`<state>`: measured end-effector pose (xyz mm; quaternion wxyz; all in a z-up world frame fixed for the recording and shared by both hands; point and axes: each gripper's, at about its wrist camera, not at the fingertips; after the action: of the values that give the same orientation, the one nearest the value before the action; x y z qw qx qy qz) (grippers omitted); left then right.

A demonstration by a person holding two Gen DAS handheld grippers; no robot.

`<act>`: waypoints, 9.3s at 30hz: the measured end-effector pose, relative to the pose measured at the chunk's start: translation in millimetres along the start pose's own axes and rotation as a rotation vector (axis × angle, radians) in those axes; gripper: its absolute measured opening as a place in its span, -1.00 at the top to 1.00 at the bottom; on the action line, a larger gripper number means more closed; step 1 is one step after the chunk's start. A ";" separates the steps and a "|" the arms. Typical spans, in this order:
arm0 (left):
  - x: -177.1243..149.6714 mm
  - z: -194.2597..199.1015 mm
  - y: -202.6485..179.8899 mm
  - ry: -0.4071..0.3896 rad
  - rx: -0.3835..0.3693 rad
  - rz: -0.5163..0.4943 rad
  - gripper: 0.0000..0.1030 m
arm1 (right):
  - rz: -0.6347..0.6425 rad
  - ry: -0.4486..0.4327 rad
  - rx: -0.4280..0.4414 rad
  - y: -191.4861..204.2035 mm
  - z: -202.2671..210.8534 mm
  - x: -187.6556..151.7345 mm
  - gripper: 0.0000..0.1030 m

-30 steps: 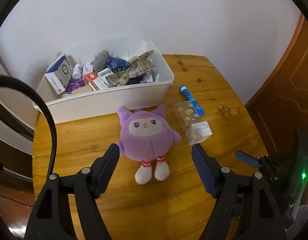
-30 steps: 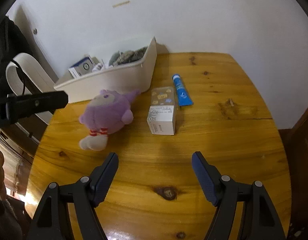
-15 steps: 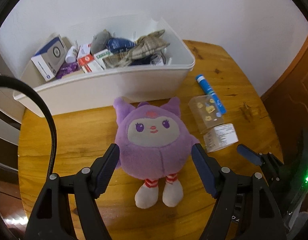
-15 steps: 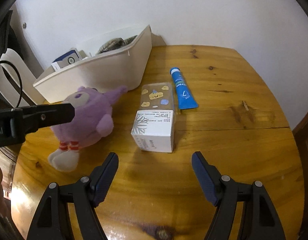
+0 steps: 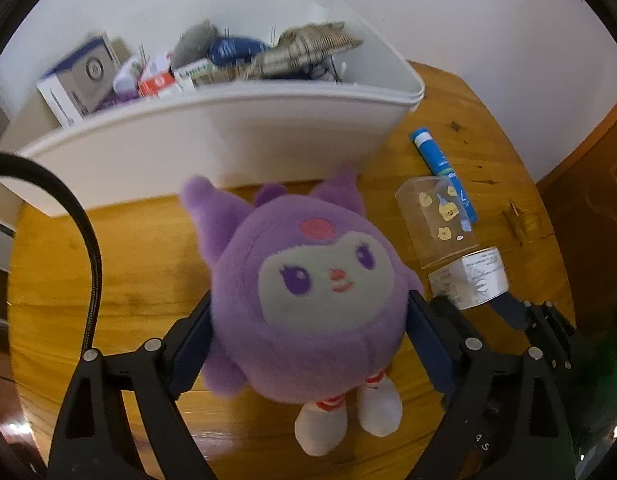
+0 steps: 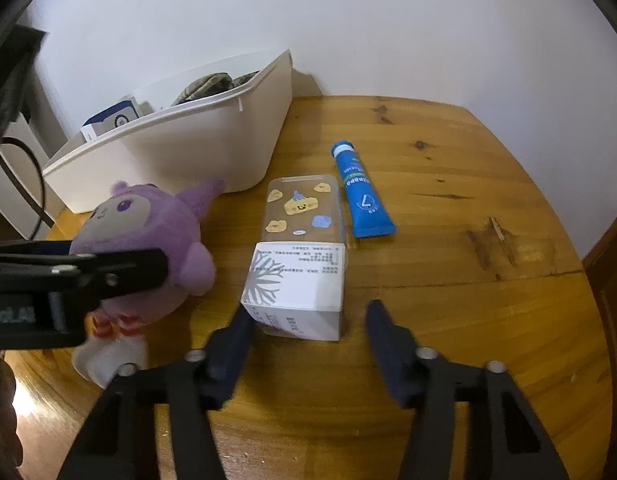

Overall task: Organize objects
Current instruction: 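Grasp the purple plush doll with the left gripper while the right gripper grasps the white box, then carry the purple plush and white box up over the white tray, then lower the plush and white box into the tray and open both grippers, then withdraw both grippers from the tray toward the clear case and blue tube, then grasp the clear phone case with the left gripper while the right gripper grasps the blue tube, then carry the clear case and blue tube up over the white tray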

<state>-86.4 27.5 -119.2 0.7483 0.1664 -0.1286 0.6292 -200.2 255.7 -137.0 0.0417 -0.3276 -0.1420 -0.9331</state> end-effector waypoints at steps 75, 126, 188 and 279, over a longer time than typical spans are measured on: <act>109.7 103.0 111.3 -0.278 0.085 -0.166 -0.58 | 0.108 -0.081 0.073 117.3 6.1 259.0 0.20; 46.8 220.9 127.3 -0.391 -0.011 -0.225 -0.88 | 0.164 -0.169 0.098 105.6 150.2 185.0 -0.37; -42.4 12.3 -93.8 -0.078 -0.049 -0.277 -0.46 | -0.107 0.037 0.159 -96.6 16.6 99.5 -0.37; 158.8 92.7 84.3 -0.309 0.065 -0.211 -0.04 | 0.239 -0.053 0.037 122.1 21.1 253.0 0.62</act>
<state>-140.0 145.1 36.5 0.7757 0.2976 -0.2032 0.5182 -364.4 149.0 65.5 0.1547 -0.3661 -0.1200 -0.9097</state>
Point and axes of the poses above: each gripper's, at about its wrist camera, not at the fingertips, and z roughly against the way its jaws point, y to its left, x to its top, and after that the axes turned 13 degrees about x, right-handed
